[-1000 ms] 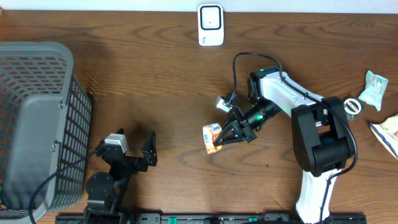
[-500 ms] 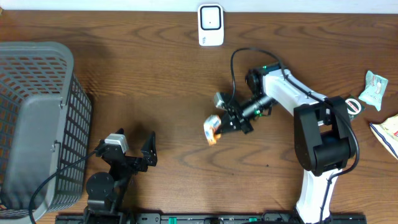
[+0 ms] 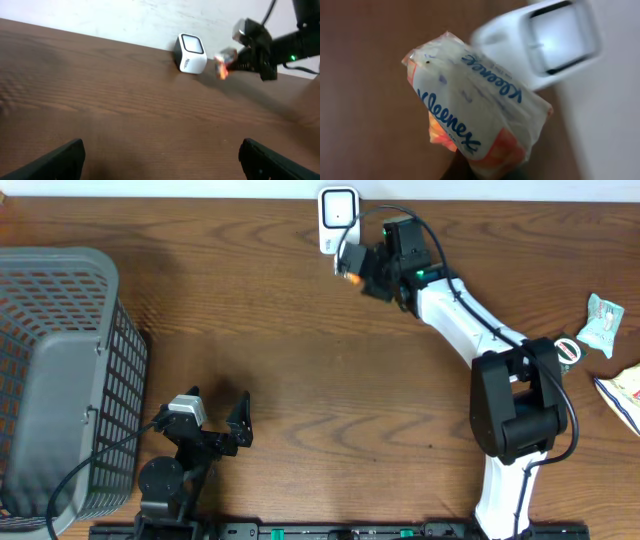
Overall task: Scan the item barcode
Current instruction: 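Hold the Kleenex pack in front of the white scanner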
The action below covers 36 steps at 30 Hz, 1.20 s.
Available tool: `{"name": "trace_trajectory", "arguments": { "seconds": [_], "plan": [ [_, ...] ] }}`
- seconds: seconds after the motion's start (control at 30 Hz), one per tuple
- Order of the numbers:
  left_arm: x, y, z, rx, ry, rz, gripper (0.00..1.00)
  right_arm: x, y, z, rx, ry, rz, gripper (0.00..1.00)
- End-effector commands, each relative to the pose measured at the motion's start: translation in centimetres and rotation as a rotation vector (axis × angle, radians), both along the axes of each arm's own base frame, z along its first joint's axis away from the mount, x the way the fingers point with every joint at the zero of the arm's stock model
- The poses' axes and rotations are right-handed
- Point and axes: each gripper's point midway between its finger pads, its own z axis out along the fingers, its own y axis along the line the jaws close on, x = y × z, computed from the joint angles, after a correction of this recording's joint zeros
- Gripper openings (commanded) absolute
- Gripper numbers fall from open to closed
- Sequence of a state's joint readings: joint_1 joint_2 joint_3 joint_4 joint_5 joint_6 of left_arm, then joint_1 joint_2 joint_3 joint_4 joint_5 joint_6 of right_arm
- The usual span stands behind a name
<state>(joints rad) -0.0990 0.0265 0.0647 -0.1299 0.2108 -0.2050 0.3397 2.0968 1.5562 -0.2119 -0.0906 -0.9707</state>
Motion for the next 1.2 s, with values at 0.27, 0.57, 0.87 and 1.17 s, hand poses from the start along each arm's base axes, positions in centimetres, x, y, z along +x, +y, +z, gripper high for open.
{"name": "trace_trajectory", "arguments": {
  "seconds": [0.27,0.57,0.87,1.17],
  "plan": [
    [-0.1,0.0,-1.3,0.018,0.035,-0.006,0.98,9.5,-1.1,2.5,-0.346,-0.328,-0.131,0.01],
    [-0.1,0.0,-1.3,0.019,0.035,-0.007,0.98,12.4,3.0,2.4,-0.365,-0.406,-0.087,0.01],
    [-0.1,0.0,-1.3,0.019,0.035,-0.007,0.98,12.3,1.1,3.3,-0.419,-0.406,-0.204,0.01],
    [-0.1,0.0,-1.3,0.019,0.035,-0.007,0.98,9.7,-15.7,5.9,-0.507,-0.204,-0.677,0.01]
  ]
}}
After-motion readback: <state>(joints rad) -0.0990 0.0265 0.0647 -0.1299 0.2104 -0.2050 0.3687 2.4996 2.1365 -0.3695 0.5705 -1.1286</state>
